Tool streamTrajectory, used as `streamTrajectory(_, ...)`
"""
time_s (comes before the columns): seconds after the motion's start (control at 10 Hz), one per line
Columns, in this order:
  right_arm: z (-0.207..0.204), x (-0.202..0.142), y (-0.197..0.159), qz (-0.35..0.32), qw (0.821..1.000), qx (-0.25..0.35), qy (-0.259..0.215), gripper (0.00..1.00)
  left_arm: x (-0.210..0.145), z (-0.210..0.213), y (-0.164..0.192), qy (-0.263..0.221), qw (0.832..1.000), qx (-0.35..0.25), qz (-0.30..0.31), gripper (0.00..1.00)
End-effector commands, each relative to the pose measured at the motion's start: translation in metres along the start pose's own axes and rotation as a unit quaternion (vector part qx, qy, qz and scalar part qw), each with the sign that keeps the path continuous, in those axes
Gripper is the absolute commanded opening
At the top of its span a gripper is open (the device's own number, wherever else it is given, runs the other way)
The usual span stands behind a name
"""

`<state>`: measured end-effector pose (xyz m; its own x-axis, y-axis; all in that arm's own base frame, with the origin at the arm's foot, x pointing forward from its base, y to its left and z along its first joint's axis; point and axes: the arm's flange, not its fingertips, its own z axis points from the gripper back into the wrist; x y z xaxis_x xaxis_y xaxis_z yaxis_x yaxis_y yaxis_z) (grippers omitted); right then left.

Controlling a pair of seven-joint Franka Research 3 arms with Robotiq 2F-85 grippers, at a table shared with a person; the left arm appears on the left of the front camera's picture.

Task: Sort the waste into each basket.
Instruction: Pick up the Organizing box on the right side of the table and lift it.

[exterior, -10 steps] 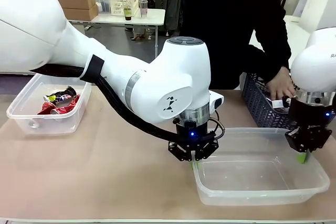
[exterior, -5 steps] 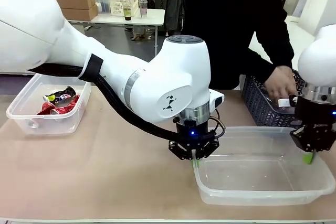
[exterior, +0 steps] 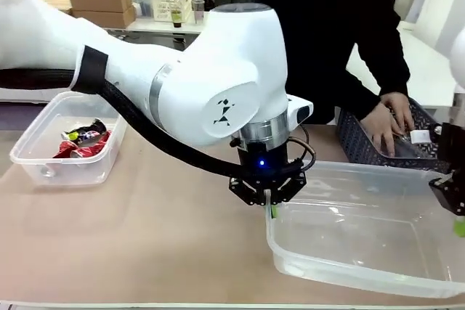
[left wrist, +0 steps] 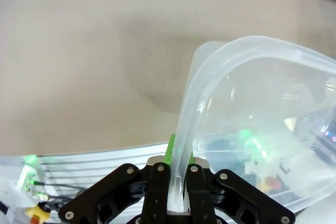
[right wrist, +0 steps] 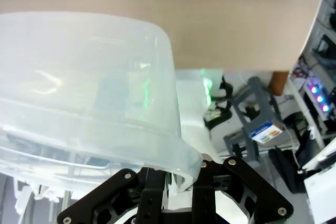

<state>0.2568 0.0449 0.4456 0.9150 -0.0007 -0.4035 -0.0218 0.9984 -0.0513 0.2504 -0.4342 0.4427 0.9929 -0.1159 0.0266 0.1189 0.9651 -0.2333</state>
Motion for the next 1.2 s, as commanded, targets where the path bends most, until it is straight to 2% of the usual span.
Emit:
streamTrajectory(0.0,-0.065,-0.040,0.023,0.005,1.000,-0.027,0.007,0.00,-0.008,0.038,0.071,-0.001,0.999,0.002,0.037,0.00)
streamTrajectory(0.2,-0.025,-0.014,0.062,0.033,0.999,-0.006,-0.017,0.00,-0.027,0.054,0.119,-0.018,0.995,0.014,0.099,0.00)
streamTrajectory(0.4,0.008,0.011,0.092,0.027,0.999,0.000,-0.037,0.00,-0.054,0.060,0.150,-0.048,0.993,0.023,0.109,0.00)
streamTrajectory(0.5,0.022,0.026,0.102,0.051,0.998,0.016,-0.018,0.00,-0.062,0.059,0.160,-0.062,0.992,0.044,0.099,0.00)
streamTrajectory(0.7,0.041,0.049,0.118,0.053,0.998,0.028,0.014,0.00,-0.067,0.050,0.174,-0.065,0.989,0.086,0.098,0.00)
streamTrajectory(0.8,0.049,0.056,0.123,0.059,0.997,0.036,0.017,0.00,-0.060,0.044,0.179,-0.056,0.990,0.088,0.100,0.00)
streamTrajectory(0.9,0.032,0.036,0.132,0.064,0.996,0.054,-0.025,0.00,-0.062,0.061,0.132,-0.054,0.994,0.037,0.086,0.00)
streamTrajectory(1.1,0.032,0.036,0.132,0.064,0.996,0.054,-0.025,0.00,-0.062,0.061,0.132,-0.054,0.994,0.037,0.086,0.00)
